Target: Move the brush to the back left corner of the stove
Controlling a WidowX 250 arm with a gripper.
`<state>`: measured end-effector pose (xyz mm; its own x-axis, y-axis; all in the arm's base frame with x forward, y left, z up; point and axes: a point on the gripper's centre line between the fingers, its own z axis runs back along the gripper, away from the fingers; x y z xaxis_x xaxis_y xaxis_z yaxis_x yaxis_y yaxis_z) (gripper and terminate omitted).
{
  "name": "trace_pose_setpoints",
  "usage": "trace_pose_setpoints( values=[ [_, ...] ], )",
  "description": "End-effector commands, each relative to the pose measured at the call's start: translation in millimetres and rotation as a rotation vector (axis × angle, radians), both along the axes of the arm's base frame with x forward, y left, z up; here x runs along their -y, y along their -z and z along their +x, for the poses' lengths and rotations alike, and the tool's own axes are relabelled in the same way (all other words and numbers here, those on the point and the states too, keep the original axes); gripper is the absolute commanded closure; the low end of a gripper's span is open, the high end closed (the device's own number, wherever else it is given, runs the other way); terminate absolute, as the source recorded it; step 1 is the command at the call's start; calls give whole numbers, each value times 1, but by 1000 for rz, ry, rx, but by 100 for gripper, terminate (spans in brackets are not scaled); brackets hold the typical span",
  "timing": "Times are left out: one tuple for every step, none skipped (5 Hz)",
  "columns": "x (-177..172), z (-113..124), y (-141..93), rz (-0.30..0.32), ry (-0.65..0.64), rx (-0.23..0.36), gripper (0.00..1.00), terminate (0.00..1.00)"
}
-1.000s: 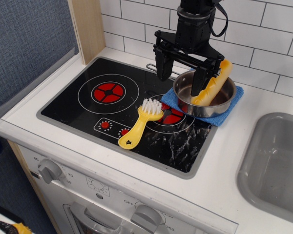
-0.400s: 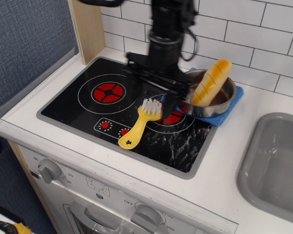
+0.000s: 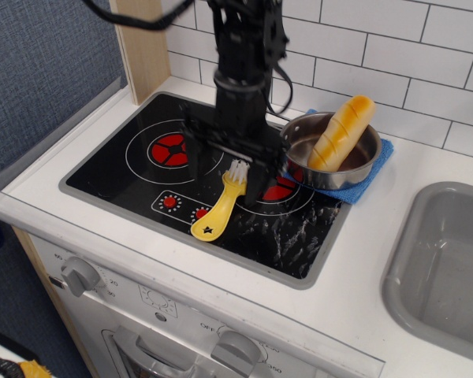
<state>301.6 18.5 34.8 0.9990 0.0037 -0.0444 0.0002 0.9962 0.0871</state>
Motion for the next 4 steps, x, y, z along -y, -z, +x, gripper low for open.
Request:
trace_pose_setpoints(
  values=[
    [-1,15,23,-78,-5,68,0,0],
    [-2,20,33,-89,1,41,0,0],
    [-3,22,42,-98,9,4,100,0],
    [1,18,30,-86,30,33,100,0]
  ],
)
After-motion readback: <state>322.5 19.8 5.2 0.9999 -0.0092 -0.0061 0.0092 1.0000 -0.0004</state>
